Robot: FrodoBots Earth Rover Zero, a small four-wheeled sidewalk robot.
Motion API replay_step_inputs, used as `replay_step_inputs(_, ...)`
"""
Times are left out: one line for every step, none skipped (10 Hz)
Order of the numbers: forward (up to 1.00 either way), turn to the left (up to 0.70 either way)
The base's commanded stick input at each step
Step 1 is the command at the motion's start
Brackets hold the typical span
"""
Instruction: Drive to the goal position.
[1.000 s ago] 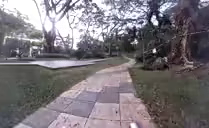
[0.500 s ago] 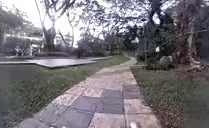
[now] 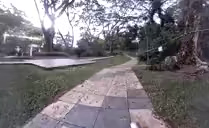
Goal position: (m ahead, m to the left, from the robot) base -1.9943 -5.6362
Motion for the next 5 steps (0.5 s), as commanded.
replay_step_inputs(0.70,-0.13)
replay_step_inputs(0.70,-0.13)
replay_step_inputs(0.70,-0.13)
replay_step_inputs(0.70,-0.13)
replay_step_inputs(0.70,-0.13)
